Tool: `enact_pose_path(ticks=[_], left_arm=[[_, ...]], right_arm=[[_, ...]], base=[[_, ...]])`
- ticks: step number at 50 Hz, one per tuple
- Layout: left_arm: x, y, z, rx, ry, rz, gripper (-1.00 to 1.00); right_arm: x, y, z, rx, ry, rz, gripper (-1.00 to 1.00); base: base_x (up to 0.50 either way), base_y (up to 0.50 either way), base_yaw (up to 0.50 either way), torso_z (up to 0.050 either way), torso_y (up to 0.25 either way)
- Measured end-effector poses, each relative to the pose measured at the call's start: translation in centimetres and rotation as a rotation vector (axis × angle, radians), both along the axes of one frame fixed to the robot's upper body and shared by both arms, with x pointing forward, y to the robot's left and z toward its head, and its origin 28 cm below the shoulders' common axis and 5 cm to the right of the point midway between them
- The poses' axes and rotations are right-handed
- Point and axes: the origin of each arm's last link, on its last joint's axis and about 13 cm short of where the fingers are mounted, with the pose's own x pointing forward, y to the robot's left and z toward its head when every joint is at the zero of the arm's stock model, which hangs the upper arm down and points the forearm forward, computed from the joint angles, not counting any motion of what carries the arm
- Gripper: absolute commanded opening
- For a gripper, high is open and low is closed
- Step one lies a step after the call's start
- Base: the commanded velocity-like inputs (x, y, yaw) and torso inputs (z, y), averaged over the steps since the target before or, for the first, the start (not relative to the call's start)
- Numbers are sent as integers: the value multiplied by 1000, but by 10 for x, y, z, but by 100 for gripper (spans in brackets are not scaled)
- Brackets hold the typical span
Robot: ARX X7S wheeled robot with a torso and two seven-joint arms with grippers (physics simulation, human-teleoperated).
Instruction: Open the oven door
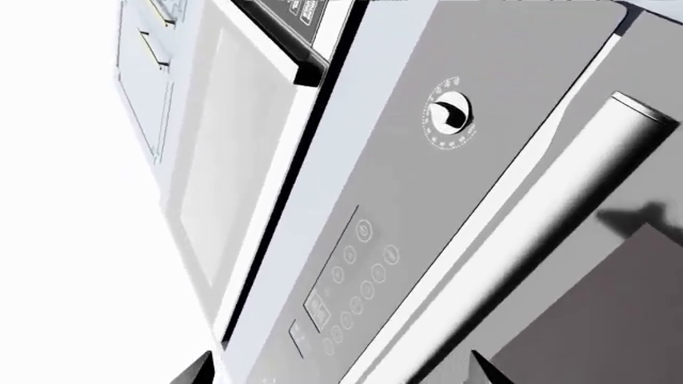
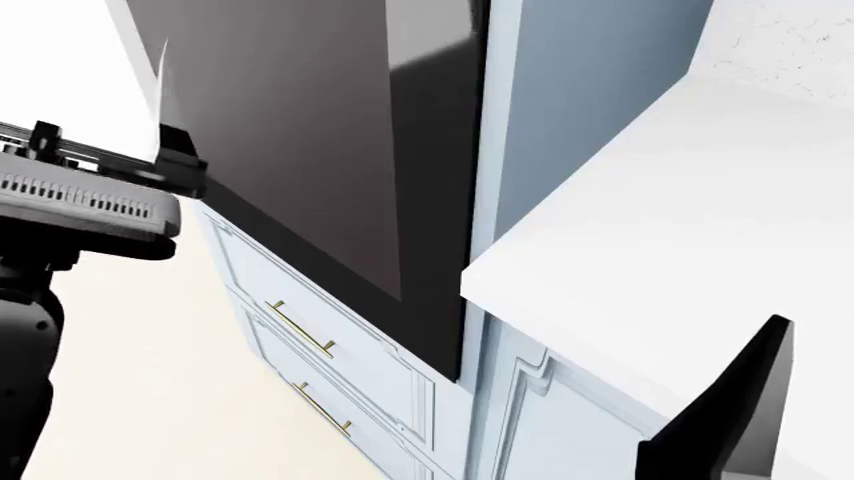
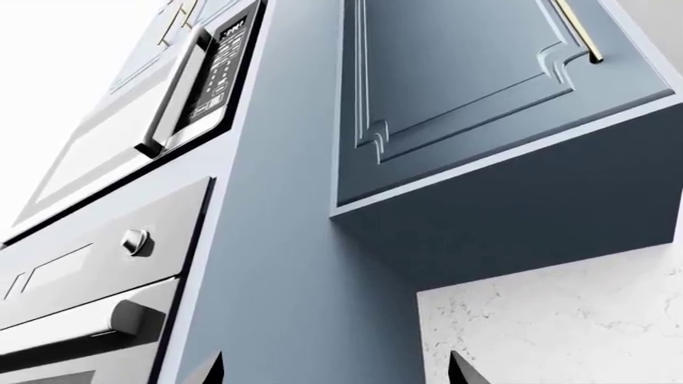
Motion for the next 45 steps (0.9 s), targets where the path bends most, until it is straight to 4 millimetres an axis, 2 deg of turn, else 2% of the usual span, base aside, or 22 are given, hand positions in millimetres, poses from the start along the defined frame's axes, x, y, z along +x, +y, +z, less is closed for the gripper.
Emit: enact_pose_path(ticks=[29, 45], left_arm=[[15, 0, 20, 120, 36, 68, 100], [21, -4, 29, 170, 29, 49, 100]], right_arm=[[0, 0, 0, 3, 1, 5, 100], [1, -1, 1, 4, 1, 7, 100]], base=[[0, 0, 0, 0, 0], [0, 0, 0, 0, 0]])
